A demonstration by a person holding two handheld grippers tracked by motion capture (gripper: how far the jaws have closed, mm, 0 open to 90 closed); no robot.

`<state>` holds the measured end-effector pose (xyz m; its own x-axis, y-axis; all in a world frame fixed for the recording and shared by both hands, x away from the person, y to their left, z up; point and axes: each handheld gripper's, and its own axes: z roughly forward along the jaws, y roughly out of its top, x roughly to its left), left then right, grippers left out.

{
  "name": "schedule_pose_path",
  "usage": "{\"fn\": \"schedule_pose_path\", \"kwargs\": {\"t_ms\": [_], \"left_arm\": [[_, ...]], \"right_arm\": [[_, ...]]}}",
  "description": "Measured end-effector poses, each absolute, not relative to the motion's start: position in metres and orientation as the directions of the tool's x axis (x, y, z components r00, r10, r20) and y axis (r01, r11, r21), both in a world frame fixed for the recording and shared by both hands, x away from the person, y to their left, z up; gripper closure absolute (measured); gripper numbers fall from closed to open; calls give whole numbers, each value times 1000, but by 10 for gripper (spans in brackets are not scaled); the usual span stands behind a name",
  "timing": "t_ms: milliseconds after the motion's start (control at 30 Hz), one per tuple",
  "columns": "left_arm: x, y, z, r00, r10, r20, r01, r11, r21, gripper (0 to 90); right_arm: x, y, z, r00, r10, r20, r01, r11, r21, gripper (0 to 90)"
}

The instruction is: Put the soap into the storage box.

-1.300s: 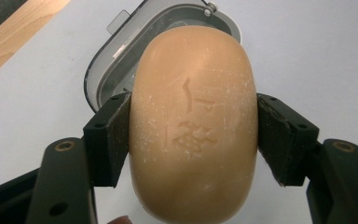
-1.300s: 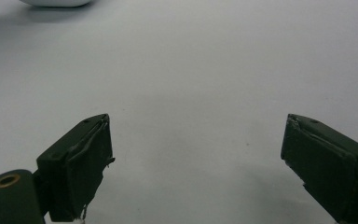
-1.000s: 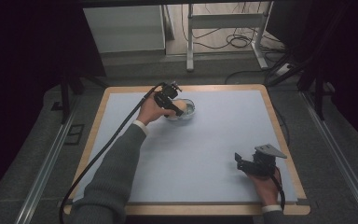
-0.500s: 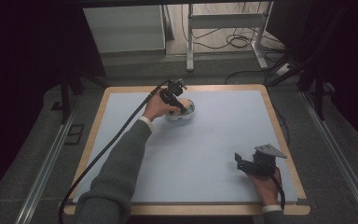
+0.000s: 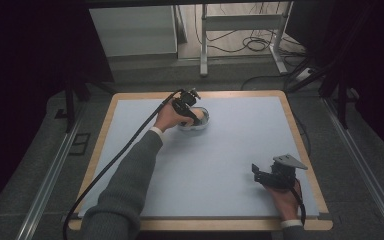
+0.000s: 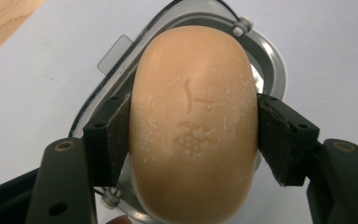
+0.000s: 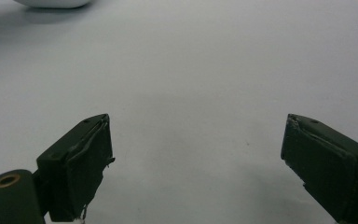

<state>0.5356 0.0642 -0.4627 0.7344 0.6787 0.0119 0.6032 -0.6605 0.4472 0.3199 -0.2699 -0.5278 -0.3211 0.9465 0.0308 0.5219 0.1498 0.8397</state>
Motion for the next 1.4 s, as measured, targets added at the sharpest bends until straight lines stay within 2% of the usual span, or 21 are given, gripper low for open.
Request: {"fn": "schedule_pose_path", "kwargs": {"t_ms": [167, 467, 633, 967, 1200, 1400], "left_arm": [[532, 67, -459, 728, 685, -26, 610, -629, 482, 308], [513, 76, -441, 733, 680, -10, 586, -623, 518, 266], [494, 86, -437, 735, 678, 32, 565, -637, 524, 255], [447, 120, -435, 730, 683, -3, 547, -581, 603, 247], [410, 144, -446, 726, 688, -19, 538, -550, 638, 232], [377, 167, -473, 704, 707, -69, 572, -506, 646, 223]], "right_arm": [[320, -270, -528, -323, 946, 29, 521, 152, 840, 88], [320, -269, -528, -322, 947, 24, 518, 155, 841, 88], [320, -269, -528, -321, 947, 25, 519, 153, 841, 88], [320, -269, -528, -319, 947, 21, 517, 155, 842, 88], [320, -269, -528, -318, 948, 23, 518, 154, 841, 88], [320, -269, -528, -318, 948, 24, 519, 152, 841, 88]]}}
